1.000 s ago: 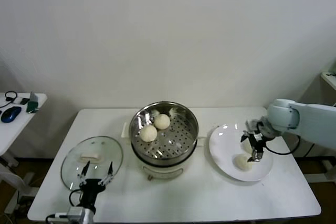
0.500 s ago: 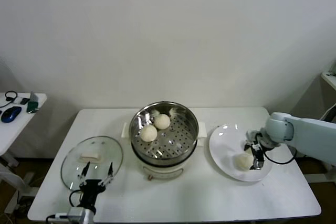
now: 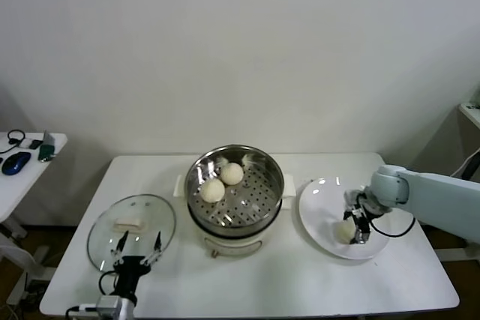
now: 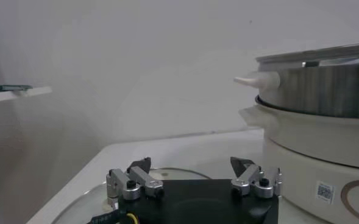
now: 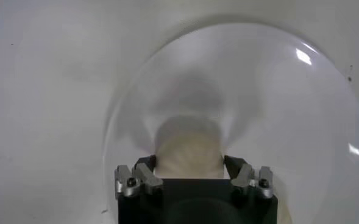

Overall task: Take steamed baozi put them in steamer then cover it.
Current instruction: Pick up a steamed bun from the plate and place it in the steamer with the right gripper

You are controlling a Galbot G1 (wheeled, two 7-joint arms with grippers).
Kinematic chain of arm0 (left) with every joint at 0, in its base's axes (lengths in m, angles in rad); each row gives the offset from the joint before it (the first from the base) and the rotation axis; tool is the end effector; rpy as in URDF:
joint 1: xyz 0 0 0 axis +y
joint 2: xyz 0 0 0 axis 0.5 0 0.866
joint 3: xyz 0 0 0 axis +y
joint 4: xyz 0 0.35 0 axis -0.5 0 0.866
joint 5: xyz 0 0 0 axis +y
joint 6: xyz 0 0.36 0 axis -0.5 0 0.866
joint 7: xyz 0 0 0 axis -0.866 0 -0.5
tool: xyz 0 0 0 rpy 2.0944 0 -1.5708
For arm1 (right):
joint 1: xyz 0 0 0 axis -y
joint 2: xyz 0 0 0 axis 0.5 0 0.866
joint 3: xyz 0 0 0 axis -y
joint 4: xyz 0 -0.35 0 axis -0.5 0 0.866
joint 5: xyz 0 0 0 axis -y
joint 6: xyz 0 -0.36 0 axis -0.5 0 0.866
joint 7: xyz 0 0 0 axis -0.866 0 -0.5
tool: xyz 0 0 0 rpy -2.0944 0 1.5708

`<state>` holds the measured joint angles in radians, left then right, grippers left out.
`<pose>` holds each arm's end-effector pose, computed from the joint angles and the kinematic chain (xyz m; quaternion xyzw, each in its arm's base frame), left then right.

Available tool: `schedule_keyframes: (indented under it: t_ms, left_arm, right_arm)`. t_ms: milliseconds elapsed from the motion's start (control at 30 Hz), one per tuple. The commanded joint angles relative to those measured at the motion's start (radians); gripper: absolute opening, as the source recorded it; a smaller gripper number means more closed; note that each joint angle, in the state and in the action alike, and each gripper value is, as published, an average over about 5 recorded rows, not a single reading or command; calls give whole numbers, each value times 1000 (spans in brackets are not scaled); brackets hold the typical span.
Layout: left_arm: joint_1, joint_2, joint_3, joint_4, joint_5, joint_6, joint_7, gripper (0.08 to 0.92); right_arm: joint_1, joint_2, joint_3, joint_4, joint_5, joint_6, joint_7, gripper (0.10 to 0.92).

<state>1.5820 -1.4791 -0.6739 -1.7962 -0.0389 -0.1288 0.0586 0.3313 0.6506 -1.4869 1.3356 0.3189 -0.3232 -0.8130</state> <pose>0.1641 0.0770 -0.4036 0.0231 -0.9946 -0.0521 0.0868 0.4769 -0.1534 -0.2447 0.4879 -0.5355 0.5105 0.4633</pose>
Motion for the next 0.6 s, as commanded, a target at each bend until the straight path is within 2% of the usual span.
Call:
schedule_keyframes:
  t_ms: [33,300,467,600]
  left_arm:
    - [1,-2,0,-3,1,-1,-1,823]
    - [3,-5,1,-8,5,-1,-1,823]
    - [2,-6,4,-11,11,0,-1,823]
    - [1,-5,8,-11,17,1,-1,823]
  right_arm:
    - [34,10,-14,-10,-3,8,-14,725]
    - [276,45,-148,17,15,68,-69,697]
    - [566,142,-288,29,55,176,-129,696]
    - [730,234,-276,53,103,265,-170,702]
